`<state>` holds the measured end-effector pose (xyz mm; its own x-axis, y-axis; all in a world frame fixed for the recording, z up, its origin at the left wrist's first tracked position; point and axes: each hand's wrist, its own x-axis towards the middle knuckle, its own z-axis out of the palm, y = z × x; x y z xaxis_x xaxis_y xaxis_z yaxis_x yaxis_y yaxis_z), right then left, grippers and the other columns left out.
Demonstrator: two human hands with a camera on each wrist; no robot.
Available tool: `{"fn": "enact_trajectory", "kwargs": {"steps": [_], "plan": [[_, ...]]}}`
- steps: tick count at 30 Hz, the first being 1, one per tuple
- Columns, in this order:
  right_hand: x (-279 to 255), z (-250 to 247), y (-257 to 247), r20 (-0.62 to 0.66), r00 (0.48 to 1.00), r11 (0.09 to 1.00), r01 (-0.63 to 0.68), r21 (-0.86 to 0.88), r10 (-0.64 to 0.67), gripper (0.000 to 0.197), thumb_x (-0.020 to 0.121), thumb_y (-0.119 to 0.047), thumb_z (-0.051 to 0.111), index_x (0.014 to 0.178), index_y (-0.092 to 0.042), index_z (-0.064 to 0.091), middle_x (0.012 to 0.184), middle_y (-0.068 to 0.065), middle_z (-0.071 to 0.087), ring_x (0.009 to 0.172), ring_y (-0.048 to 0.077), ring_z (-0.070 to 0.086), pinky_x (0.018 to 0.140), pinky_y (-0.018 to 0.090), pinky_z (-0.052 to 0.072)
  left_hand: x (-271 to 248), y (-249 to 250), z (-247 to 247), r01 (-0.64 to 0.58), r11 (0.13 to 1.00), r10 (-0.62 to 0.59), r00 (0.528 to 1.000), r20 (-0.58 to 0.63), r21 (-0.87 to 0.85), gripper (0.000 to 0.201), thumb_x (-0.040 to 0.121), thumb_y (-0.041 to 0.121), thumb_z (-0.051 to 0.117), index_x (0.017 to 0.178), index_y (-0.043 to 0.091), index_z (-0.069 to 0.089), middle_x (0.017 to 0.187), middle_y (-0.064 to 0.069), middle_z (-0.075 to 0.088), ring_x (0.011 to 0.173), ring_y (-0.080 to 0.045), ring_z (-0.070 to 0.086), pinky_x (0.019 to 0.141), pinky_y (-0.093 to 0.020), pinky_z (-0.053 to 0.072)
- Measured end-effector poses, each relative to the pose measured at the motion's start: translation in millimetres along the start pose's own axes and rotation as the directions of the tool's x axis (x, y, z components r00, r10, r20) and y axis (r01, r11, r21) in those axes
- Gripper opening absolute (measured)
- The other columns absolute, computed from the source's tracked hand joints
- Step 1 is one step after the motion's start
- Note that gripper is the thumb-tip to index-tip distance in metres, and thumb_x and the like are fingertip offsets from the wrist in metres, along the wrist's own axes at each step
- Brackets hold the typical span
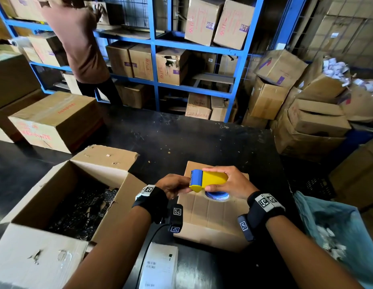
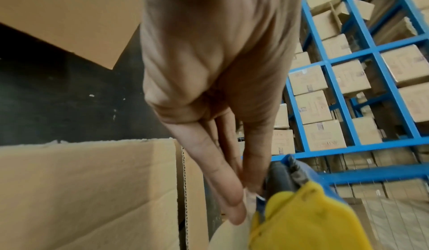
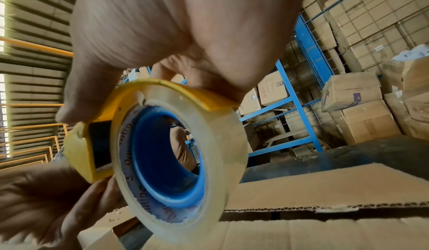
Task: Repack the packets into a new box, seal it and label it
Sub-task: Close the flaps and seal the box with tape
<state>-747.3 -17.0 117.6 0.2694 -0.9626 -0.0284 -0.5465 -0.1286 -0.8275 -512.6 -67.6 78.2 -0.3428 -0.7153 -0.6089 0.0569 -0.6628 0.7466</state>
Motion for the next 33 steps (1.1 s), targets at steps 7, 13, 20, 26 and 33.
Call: {"fn": "enact_trajectory", "kwargs": {"steps": [7,13,20,26,33], "plan": [[-5,1,-1,-0.045,0.999,0.997,0.025,0.078,-0.021,0.059,0.072,-0.047,0.087,0.127,-0.037,0.069,0.125,-0.023,0.066,0.115,-0.005,0.059,0.097,0.025,0.050,-6,-8,0,-0.064,0.998,0.067,0.993,0.101,-0.028,0.022,0.089,-0.008,0.062,0.106,-0.003,0.074,0.107,-0.019,0.074,0.095,-0.024,0.073,0.081,-0.029,0.062],[-8,-2,3,-0.019,1.000,0.998,0.004,0.062,-0.003,0.064,0.069,-0.044,0.092,0.128,-0.036,0.067,0.125,-0.023,0.064,0.116,-0.001,0.059,0.097,0.025,0.049,0,-14,6,-0.111,0.994,0.110,0.993,0.043,-0.001,0.022,0.087,-0.008,0.066,0.108,-0.002,0.072,0.098,-0.017,0.074,0.079,-0.019,0.072,0.068,-0.023,0.062],[-7,4,11,-0.006,1.000,0.996,-0.027,-0.084,0.027,0.077,0.061,-0.052,0.094,0.131,-0.036,0.065,0.129,-0.021,0.061,0.118,0.002,0.057,0.101,0.034,0.051,11,-14,9,-0.155,0.983,0.158,0.987,-0.033,0.095,0.019,0.089,-0.015,0.059,0.090,0.003,0.066,0.072,-0.014,0.070,0.057,-0.015,0.068,0.053,-0.023,0.058],[-5,-13,22,-0.011,0.997,0.993,-0.073,-0.089,0.072,0.075,0.059,-0.051,0.095,0.127,-0.035,0.069,0.127,-0.017,0.065,0.117,0.005,0.060,0.103,0.036,0.052,19,3,-21,-0.174,0.981,0.177,0.984,-0.037,0.082,0.014,0.089,-0.014,0.062,0.089,0.000,0.067,0.085,-0.022,0.073,0.068,-0.023,0.074,0.074,-0.030,0.061],[-5,-39,37,0.013,0.995,0.992,-0.095,-0.085,0.096,0.068,0.060,-0.042,0.098,0.122,-0.041,0.071,0.121,-0.023,0.069,0.114,-0.007,0.062,0.101,0.025,0.049,22,25,-72,-0.217,0.946,0.230,0.973,-0.029,0.242,0.014,0.093,-0.006,0.060,0.097,-0.004,0.074,0.094,-0.020,0.076,0.074,-0.017,0.073,0.064,-0.019,0.059]]}}
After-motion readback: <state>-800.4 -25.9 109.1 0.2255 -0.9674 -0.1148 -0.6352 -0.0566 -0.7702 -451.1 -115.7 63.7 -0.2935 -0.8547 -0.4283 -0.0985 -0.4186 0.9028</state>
